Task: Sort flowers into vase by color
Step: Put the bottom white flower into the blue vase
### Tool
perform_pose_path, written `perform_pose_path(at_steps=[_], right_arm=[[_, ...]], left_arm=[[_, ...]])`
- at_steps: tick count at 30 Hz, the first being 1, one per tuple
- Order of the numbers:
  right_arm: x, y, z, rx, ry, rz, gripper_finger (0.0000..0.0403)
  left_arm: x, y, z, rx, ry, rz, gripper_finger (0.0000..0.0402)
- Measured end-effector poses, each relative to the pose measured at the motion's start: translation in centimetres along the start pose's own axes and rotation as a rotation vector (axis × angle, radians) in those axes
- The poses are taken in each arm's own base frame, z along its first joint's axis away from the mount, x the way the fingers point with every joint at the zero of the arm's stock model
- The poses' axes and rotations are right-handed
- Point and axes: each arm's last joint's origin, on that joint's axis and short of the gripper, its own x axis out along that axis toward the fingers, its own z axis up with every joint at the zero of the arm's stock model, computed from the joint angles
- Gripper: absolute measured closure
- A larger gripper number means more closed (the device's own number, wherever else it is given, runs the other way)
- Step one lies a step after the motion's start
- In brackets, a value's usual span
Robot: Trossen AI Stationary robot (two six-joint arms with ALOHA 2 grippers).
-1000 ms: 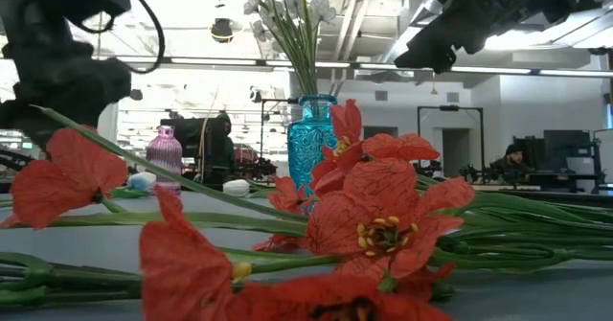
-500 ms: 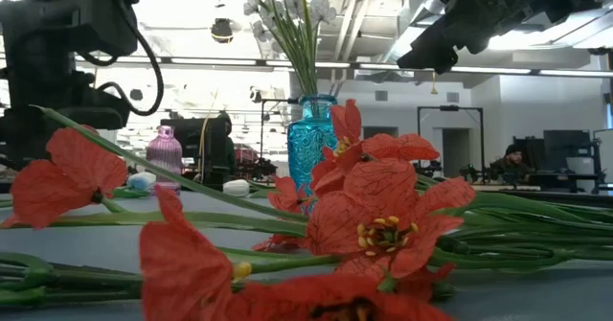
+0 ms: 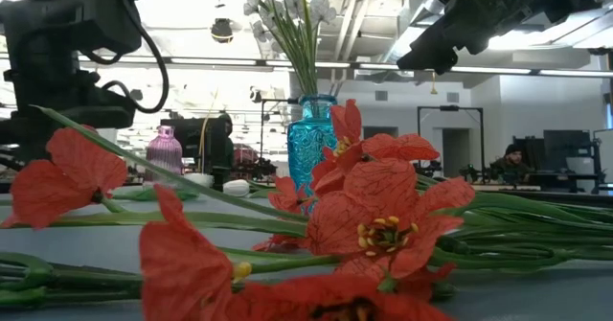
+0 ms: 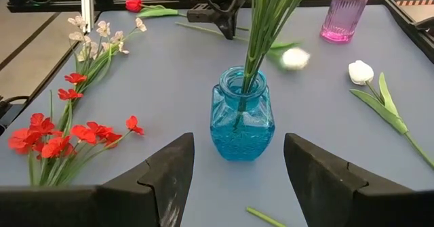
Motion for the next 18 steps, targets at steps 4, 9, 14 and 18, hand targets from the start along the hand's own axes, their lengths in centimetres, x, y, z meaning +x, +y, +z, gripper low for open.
perform_pose_path(at_steps=[4, 9, 14, 18], right_arm=[[0.0, 0.0, 0.0, 0.001, 0.0, 0.0, 0.0147], [0.0, 0.0, 0.0, 0.001, -0.002, 0.0, 0.0147], [0.0, 0.1, 0.1, 0.007, -0.009, 0.005, 0.0147], [0.0, 0.4, 0.2, 0.026, -0.021, 0.017, 0.0147]], left_arm=[[-0.1, -0.1, 0.2, 0.01, -0.052, -0.024, 0.0396], [-1.5, -1.0, 1.1, -0.001, -0.27, -0.16, 0.04], [-4.2, -0.8, 1.9, 0.02, -0.446, -0.297, 0.0401], [-6.8, 0.3, 2.5, 0.016, -0.591, -0.376, 0.0401]])
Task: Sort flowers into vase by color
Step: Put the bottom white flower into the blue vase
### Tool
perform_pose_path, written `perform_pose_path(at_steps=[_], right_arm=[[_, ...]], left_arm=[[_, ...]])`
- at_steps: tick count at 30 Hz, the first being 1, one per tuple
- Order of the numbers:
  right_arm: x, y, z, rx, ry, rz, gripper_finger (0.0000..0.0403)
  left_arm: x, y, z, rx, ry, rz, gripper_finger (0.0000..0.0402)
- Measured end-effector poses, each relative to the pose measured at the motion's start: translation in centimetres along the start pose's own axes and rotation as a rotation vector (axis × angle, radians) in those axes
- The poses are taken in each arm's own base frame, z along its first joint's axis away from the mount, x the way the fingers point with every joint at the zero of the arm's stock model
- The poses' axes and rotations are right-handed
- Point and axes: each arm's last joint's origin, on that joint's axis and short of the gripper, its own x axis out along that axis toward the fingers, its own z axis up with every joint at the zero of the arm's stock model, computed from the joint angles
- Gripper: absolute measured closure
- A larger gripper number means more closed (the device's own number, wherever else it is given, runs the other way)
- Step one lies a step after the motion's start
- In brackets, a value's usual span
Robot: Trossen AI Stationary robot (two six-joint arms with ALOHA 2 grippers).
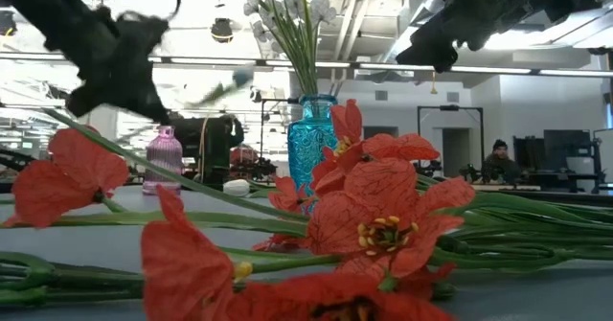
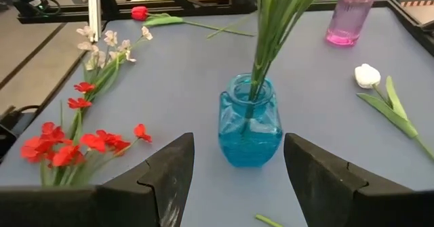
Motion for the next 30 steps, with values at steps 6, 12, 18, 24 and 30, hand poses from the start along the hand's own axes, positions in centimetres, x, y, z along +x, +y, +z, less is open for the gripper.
perform_pose_path(at_steps=[6, 12, 18, 24, 30], right_arm=[[0.0, 1.0, 0.4, -0.001, -0.048, 0.045, 0.0147], [-0.1, 2.2, 1.5, -0.019, -0.162, 0.097, 0.0147], [-0.5, 3.5, 2.7, -0.036, -0.3, 0.161, 0.0147], [-0.9, 4.7, 4.0, -0.043, -0.469, 0.218, 0.0147], [1.1, 6.5, 3.7, -0.095, -0.535, 0.271, 0.0147]], left_arm=[[-3.0, 0.2, 2.5, 0.008, -0.26, -0.089, 0.0401], [-5.3, -0.9, 4.9, 0.128, -0.452, -0.248, 0.0401], [-7.0, -3.8, 5.5, 0.432, -0.525, -0.739, 0.0401], [-6.2, -6.8, 3.9, 0.557, -0.512, -1.033, 0.0401], [-2.6, -9.9, 0.7, 0.581, -0.488, -1.047, 0.0401]])
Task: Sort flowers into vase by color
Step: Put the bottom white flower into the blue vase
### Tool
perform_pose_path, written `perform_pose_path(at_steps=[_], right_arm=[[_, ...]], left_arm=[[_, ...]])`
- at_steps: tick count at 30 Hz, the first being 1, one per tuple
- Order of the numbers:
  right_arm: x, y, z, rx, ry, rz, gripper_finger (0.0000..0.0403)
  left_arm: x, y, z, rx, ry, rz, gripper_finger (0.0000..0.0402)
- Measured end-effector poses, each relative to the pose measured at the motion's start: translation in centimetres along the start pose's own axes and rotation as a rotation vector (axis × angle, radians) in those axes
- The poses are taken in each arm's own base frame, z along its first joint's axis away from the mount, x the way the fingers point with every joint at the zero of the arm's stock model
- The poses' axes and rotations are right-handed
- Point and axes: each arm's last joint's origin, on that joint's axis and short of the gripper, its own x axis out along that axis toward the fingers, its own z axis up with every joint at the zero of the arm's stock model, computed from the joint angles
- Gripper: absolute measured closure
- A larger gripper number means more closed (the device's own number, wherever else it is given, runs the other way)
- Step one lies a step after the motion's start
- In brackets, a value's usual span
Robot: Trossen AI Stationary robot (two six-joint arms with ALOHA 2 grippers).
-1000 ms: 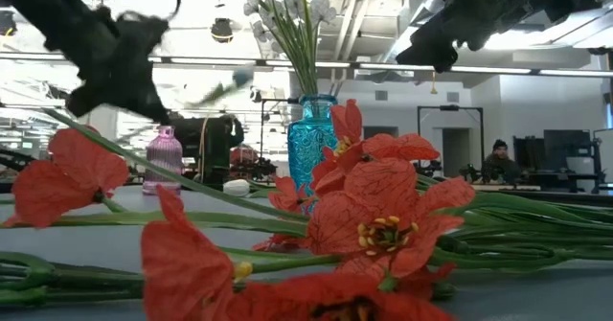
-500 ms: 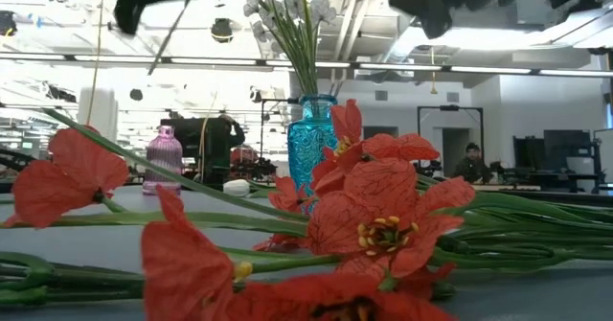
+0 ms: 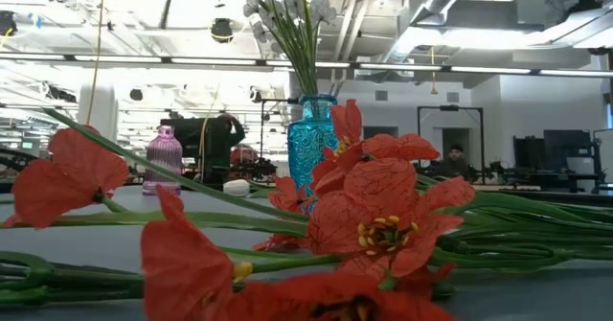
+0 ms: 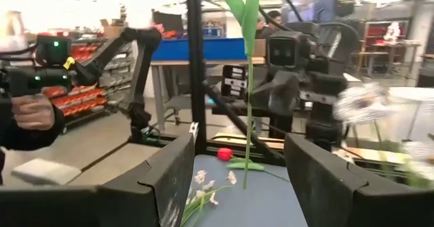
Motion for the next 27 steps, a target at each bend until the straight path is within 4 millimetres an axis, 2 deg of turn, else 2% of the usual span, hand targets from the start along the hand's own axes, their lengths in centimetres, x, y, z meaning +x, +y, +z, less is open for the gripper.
perform_pose_path(at_steps=[6, 12, 15, 23, 27], right_arm=[[2.7, 0.2, -2.4, -0.013, -0.004, 0.013, 0.0147], [5.6, 0.1, -4.0, -0.026, 0.045, 0.013, 0.0147], [6.4, 0.6, -4.4, -0.073, 0.058, 0.031, 0.0147], [7.2, 2.2, -3.9, -0.194, 0.022, 0.081, 0.0152], [7.2, 2.3, -3.7, -0.214, 0.008, 0.08, 0.0182]], left_arm=[[3.4, 0.0, -2.9, 0.034, -0.012, 0.062, 0.0401], [6.9, -0.1, -4.0, 0.079, 0.033, 0.084, 0.0401], [8.1, -0.2, -4.1, 0.095, 0.074, 0.087, 0.0402], [8.8, -0.2, -4.2, 0.106, 0.137, 0.15, 0.0402], [8.8, -0.2, -4.3, 0.11, 0.144, 0.163, 0.0402]])
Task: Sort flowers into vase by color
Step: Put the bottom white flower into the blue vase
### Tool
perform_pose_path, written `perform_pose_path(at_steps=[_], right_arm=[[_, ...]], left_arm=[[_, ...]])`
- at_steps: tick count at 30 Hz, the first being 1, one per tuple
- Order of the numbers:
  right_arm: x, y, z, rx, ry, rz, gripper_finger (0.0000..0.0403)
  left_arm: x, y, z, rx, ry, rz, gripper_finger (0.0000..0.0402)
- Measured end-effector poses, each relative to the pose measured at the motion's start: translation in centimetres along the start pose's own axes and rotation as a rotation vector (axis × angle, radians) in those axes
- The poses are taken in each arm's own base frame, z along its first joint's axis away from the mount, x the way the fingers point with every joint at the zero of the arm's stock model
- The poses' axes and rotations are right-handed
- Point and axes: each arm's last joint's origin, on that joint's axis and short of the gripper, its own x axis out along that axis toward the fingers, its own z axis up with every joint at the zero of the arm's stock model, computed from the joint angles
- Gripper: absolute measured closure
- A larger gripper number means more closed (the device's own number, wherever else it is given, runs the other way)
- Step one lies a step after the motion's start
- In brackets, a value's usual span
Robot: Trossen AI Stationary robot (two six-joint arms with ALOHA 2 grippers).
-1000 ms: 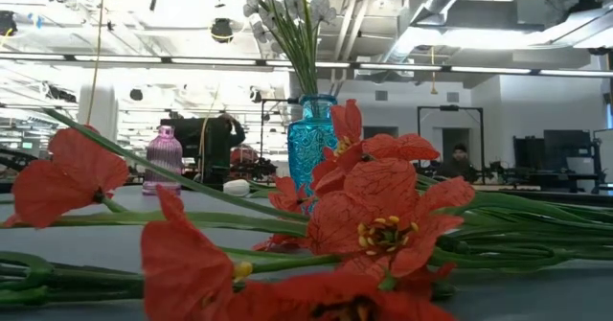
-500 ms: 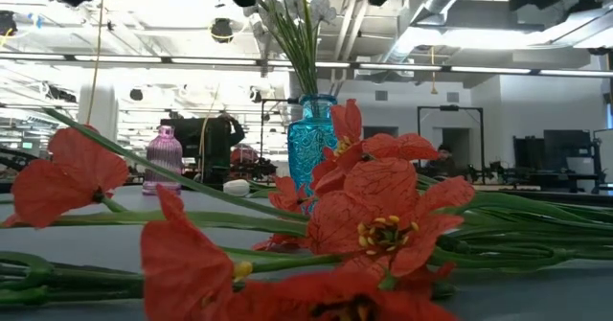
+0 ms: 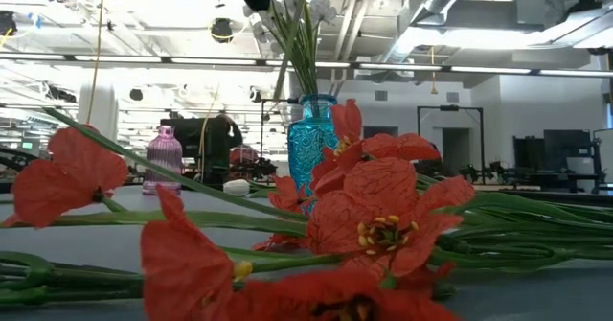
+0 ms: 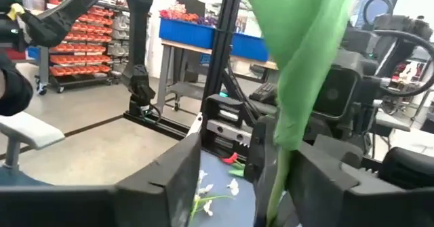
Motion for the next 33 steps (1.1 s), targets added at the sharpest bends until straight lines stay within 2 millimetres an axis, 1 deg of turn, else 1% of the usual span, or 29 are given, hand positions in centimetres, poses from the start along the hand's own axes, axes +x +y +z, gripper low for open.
perform_pose_path(at_steps=[3, 10, 12, 13, 18, 21, 23, 26, 29, 31, 33], right_arm=[[0.0, -0.4, -0.1, -0.001, 0.005, -0.012, 0.0225], [-0.1, -1.1, -0.4, 0.025, 0.024, -0.038, 0.0343], [-0.1, -1.1, -0.5, 0.037, 0.038, -0.035, 0.037], [-0.2, -1.1, -0.4, 0.039, 0.051, -0.033, 0.0376], [-1.4, -1.2, 0.7, 0.065, 0.135, -0.013, 0.0376], [-2.9, -1.2, 2.1, 0.066, 0.192, 0.0, 0.0373], [-4.1, -1.3, 2.8, 0.053, 0.197, -0.016, 0.0375], [-6.3, -1.6, 3.3, 0.022, 0.168, -0.077, 0.0376], [-8.5, -2.4, 3.7, 0.006, 0.083, -0.171, 0.0376], [-9.5, -3.1, 3.6, 0.007, 0.026, -0.231, 0.0376], [-10.1, -3.9, 3.5, 0.015, -0.006, -0.276, 0.0376]], left_arm=[[0.0, 0.0, 0.0, -0.005, 0.003, 0.0, 0.0402], [0.0, 0.0, 0.0, -0.002, 0.002, -0.004, 0.0402], [0.0, 0.0, -0.1, 0.005, 0.004, -0.021, 0.0401], [0.0, 0.0, -0.1, 0.007, 0.007, -0.028, 0.0401], [0.0, 0.0, -0.4, 0.018, 0.043, -0.027, 0.038], [-0.1, -0.1, -0.9, 0.035, 0.101, -0.023, 0.036], [-0.4, 0.1, -0.9, 0.054, 0.142, -0.001, 0.0348], [-1.2, 0.5, -0.4, 0.074, 0.211, 0.043, 0.0335], [-2.3, 1.0, 0.2, 0.092, 0.283, 0.091, 0.0331], [-3.1, 1.3, 0.8, 0.084, 0.309, 0.133, 0.0331], [-3.7, 1.6, 1.1, 0.088, 0.337, 0.172, 0.0331]])
